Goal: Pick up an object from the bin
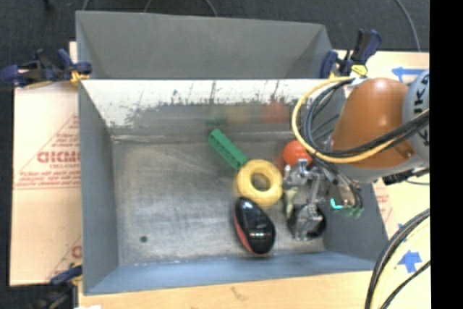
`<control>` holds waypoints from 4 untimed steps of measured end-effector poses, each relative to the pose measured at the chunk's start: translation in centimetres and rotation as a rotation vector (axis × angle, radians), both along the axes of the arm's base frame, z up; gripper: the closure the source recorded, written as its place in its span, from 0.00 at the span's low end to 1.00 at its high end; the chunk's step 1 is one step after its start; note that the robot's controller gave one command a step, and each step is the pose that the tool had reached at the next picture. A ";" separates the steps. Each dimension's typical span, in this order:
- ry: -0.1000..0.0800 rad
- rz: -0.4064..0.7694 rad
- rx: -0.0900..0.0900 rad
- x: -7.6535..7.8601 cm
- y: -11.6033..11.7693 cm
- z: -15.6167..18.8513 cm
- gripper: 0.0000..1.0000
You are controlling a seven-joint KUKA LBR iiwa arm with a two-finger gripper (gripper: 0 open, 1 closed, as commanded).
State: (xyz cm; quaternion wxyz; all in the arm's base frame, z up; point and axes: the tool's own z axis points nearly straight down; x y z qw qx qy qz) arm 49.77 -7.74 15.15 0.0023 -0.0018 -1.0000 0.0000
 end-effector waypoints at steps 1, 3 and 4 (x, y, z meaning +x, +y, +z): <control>-0.006 0.002 -0.001 0.1 0.0 0.4 0.00; -0.009 -0.353 -0.001 -1.4 0.4 -6.1 1.00; -0.010 -0.352 -0.001 -1.4 0.4 -6.1 1.00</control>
Offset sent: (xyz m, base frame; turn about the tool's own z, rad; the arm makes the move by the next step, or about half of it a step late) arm 0.0548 0.0181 -0.0580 0.0830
